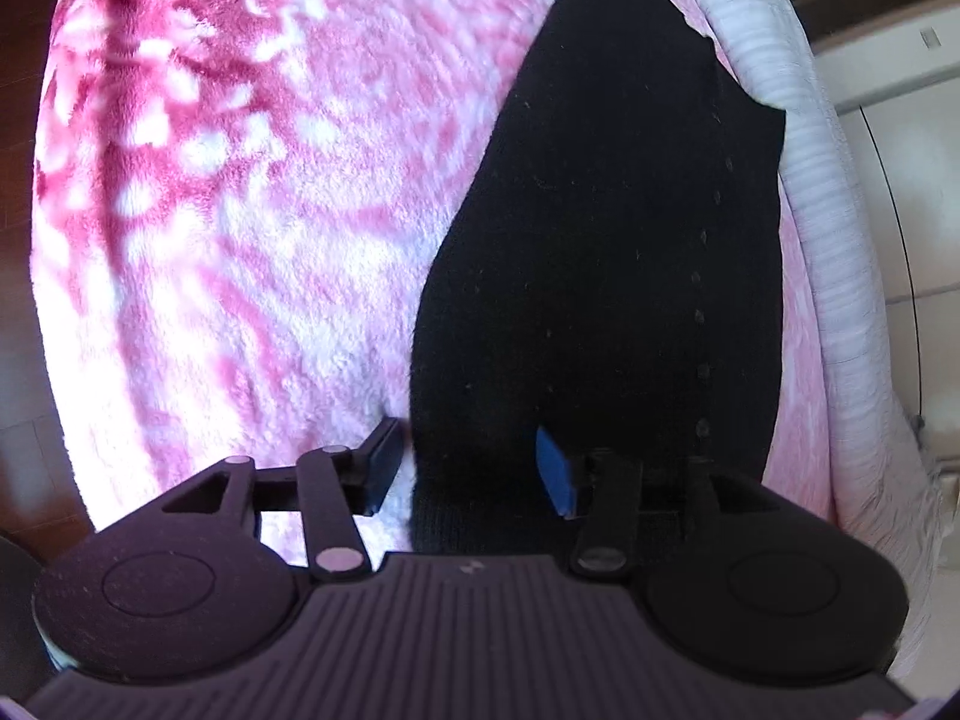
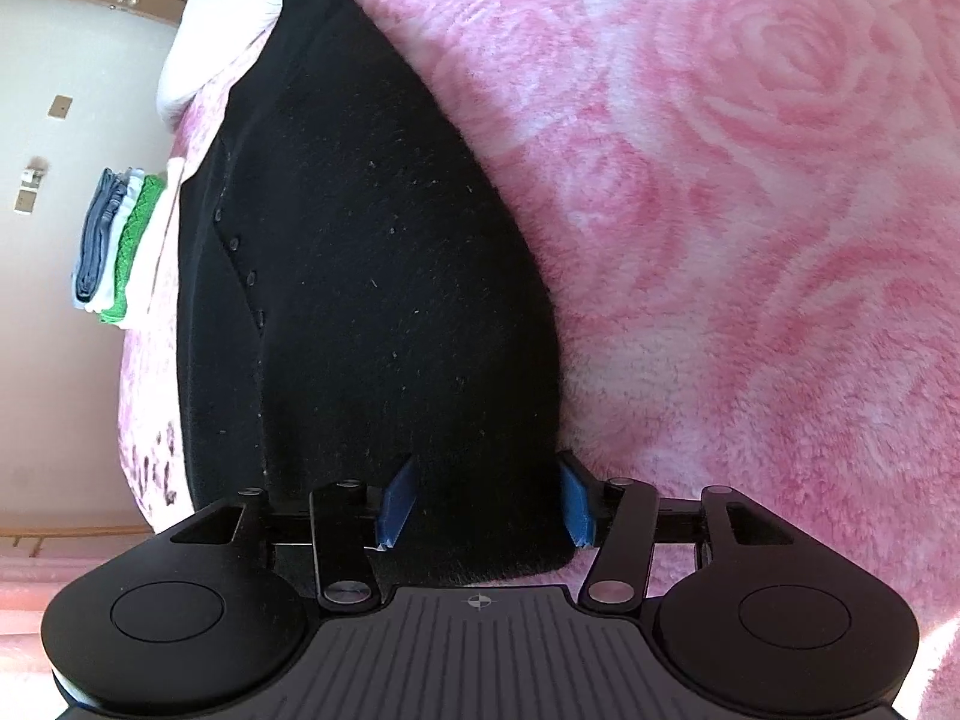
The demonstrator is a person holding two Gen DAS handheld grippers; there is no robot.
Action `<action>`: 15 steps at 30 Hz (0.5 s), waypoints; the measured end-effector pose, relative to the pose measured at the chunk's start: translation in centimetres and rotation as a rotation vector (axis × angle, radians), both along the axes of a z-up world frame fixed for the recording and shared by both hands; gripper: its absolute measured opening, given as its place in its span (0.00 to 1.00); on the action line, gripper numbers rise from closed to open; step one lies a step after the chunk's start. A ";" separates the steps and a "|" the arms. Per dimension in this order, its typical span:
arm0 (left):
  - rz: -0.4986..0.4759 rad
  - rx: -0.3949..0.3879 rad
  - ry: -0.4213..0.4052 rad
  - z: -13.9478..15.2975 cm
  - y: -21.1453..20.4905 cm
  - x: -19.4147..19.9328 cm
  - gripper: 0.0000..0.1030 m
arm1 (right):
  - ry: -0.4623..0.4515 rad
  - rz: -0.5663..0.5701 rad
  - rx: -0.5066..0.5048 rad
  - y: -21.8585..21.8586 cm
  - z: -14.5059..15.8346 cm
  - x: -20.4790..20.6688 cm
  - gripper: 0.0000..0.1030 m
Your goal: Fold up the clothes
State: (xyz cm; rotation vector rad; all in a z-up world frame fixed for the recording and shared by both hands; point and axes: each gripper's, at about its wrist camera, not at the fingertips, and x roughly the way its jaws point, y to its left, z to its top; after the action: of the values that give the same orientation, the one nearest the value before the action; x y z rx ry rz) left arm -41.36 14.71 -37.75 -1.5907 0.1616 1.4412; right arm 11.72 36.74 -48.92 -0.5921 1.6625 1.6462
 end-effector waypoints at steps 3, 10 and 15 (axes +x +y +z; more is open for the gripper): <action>0.026 -0.001 -0.020 -0.3 -0.3 -0.1 0.31 | 0.006 0.004 -0.008 -0.2 0.1 0.1 0.52; 0.017 0.034 0.003 2.2 -1.3 -0.1 0.07 | -0.097 0.061 -0.027 -0.9 2.1 0.3 0.10; -0.051 0.039 0.039 4.5 -3.0 1.0 0.07 | -0.175 0.103 -0.046 -1.5 3.6 0.5 0.09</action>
State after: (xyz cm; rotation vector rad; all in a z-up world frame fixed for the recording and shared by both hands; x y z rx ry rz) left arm -40.37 11.71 -33.30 -1.5172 0.1935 1.4281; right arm 12.18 35.26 -45.28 -0.8326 1.5682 1.5823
